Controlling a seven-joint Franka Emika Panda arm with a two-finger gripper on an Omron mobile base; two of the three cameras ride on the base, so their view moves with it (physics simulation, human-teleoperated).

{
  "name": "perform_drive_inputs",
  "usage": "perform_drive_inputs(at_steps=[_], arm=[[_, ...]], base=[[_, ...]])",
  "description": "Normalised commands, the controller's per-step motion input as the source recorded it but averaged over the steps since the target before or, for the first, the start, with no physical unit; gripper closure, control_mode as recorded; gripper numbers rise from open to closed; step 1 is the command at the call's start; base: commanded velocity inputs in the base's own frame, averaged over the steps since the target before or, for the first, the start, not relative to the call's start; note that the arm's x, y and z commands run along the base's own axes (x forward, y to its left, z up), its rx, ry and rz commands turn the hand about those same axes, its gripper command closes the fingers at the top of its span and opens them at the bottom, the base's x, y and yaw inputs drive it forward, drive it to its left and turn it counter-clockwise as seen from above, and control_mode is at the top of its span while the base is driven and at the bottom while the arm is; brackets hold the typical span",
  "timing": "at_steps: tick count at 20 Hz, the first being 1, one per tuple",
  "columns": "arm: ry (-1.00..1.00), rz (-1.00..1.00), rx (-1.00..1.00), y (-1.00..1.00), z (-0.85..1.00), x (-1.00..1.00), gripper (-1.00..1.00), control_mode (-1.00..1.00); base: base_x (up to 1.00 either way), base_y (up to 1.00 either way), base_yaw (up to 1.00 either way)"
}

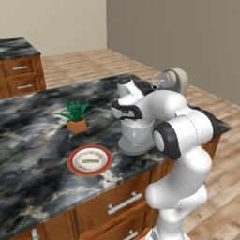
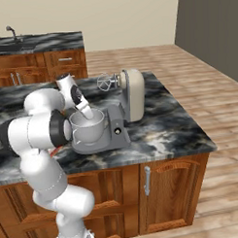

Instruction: Add butter and sugar cubes to the stand mixer bowl and then turn on the stand mixer to begin making frosting.

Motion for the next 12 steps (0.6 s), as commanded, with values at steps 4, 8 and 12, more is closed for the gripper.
perform_drive_inputs(at_steps=[4,8,12], arm=[[0.05,0.0,-0.15,0.0,-0.57,0.51,1.0,-1.0],[0.04,0.0,-0.17,0.0,-0.58,0.46,1.0,-1.0],[0.02,0.0,-0.17,0.0,-0.5,0.22,-1.0,-1.0]], base=[[0.0,0.0,0.0],[0.0,0.0,0.0],[0.0,0.0,0.0]])
